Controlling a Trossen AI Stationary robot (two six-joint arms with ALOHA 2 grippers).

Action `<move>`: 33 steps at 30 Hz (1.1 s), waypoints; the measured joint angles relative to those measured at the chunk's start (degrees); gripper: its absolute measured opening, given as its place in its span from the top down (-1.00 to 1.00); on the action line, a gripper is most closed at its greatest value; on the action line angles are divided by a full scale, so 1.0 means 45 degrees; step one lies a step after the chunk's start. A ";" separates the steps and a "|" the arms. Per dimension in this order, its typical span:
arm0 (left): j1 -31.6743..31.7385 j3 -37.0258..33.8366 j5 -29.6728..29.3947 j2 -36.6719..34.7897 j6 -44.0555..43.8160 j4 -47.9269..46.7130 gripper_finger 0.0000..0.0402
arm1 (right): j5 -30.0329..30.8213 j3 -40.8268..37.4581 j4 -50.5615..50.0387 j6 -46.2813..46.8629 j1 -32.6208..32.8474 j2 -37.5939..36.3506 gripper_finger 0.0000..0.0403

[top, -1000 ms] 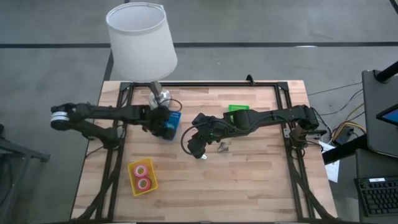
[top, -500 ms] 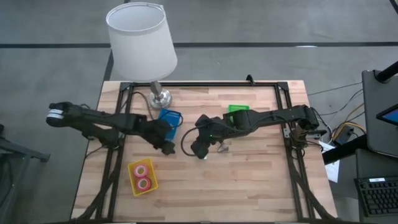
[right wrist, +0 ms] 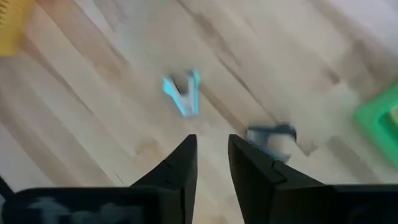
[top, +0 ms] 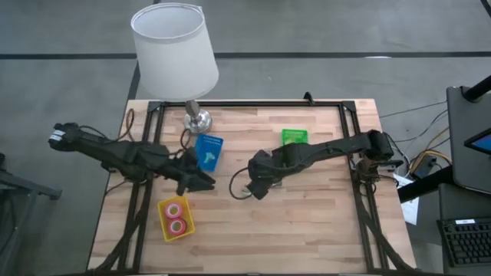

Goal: Pick and place Stapler, Stapler remover, tape
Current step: Put the black staple remover into the blue bin

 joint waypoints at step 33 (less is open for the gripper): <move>-0.0294 -0.0019 -0.0188 0.0032 0.0906 0.1109 0.04 | -0.1704 -0.5245 0.2372 -0.7897 -0.0193 0.0034 0.46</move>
